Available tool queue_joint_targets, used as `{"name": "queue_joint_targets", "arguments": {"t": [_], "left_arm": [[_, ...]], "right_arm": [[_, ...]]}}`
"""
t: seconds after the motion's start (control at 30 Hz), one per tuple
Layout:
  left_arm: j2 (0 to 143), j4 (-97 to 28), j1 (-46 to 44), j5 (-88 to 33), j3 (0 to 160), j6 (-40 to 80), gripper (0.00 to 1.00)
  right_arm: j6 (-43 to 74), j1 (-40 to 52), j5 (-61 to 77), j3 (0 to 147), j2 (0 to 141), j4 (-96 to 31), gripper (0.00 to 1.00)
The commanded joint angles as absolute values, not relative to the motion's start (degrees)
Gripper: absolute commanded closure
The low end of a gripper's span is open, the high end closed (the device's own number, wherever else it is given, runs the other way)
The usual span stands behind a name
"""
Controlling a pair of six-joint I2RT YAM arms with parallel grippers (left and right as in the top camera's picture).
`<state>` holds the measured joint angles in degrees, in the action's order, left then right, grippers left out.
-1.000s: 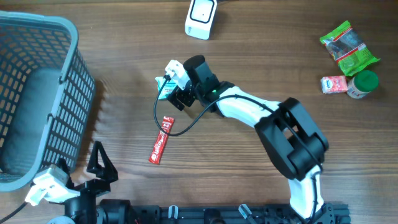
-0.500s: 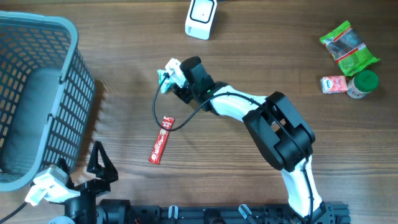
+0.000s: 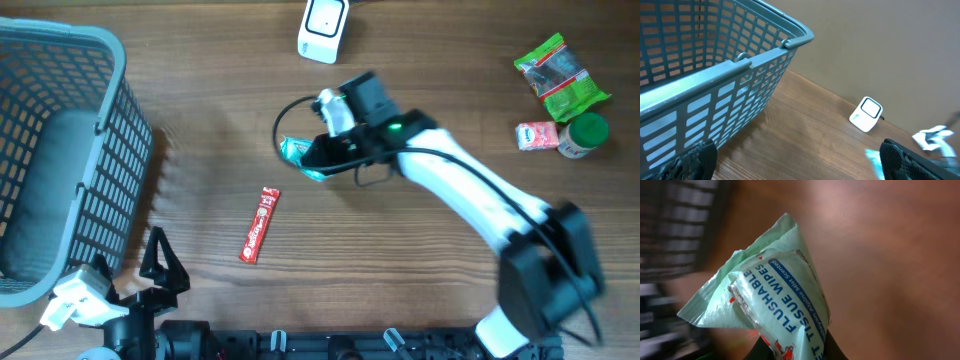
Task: Scan the item barcode
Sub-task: 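Lift the wipes pack and reorient it in the right gripper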
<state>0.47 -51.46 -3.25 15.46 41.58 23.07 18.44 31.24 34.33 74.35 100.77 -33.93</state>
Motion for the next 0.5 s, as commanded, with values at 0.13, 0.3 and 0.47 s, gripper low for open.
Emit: {"name": "queue_joint_targets", "arguments": {"t": [0.13,0.3,0.47], "left_arm": [[0.27,-51.35,-2.92,15.00,41.56,23.38,0.00],[0.27,-51.35,-2.94,15.00,41.56,23.38,0.00],[0.27,-51.35,-2.92,15.00,41.56,23.38,0.00]], "right_arm": [[37.12,30.85,56.88,74.76,96.16,-42.63,0.96],[45.78,30.85,72.71,74.22,96.27,-43.29,0.96],[60.90,30.89,71.07,74.17,96.29,-43.46,0.96]]}}
